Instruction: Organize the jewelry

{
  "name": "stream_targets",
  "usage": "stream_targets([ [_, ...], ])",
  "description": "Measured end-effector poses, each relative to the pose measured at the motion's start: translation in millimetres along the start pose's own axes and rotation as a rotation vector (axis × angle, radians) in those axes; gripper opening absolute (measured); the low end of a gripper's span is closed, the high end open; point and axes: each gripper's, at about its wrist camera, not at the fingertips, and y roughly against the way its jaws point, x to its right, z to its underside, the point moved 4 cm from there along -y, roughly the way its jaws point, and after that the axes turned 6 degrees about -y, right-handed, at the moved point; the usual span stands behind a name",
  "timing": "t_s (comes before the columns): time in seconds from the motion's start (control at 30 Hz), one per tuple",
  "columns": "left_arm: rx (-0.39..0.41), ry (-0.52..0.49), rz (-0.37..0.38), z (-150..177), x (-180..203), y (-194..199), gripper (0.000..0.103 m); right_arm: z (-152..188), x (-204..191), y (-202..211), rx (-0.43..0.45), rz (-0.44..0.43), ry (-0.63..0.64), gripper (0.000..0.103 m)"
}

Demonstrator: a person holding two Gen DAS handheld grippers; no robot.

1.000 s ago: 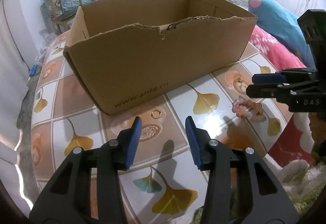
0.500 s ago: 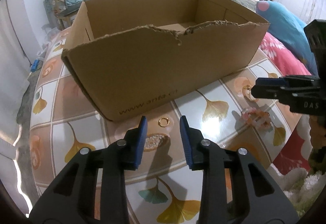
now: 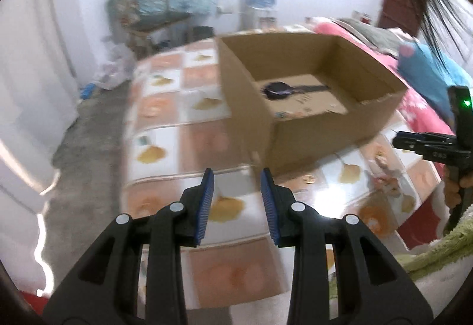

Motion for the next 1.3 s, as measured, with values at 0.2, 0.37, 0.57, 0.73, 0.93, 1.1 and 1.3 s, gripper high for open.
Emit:
stream_targets([
  [0.2, 0.009, 0.029, -0.012, 7.9, -8.1, 8.4, 0.031, -8.4, 5.5, 14.7, 0.036, 0.027, -0.001, 0.035],
  [0.37, 0.011, 0.02, 0.009, 10.9, -4.2, 6.7, 0.036, -12.4, 13.3, 29.3, 0.077, 0.095, -0.012, 0.041],
  [0.57, 0.015, -0.009, 0.048, 8.3, 9.3, -8.9, 0.051, -11.4, 33.1, 44.1, 0.091, 0.107, -0.099, 0.041],
  [0.73, 0.002, -0.031, 0.068, 9.3, 20.5, -20.5, 0.056, 10.5, 21.4, 31.5, -0.005, 0.051, -0.074, 0.041],
  [0.93, -0.029, -0.073, 0.078, 15.3, 36.6, -31.4, 0.056, 36.2, 0.2, -0.3, -0.126, 0.071, 0.041, 0.041],
  [1.1, -0.049, -0.095, 0.103, 19.4, 50.8, -38.4, 0.056, 48.8, -13.8, -17.3, -0.188, 0.137, 0.183, 0.022],
  [1.3, -0.065, -0.105, 0.117, 23.0, 58.3, -43.2, 0.056, 49.2, -8.9, -16.5, -0.184, 0.109, 0.161, 0.01],
])
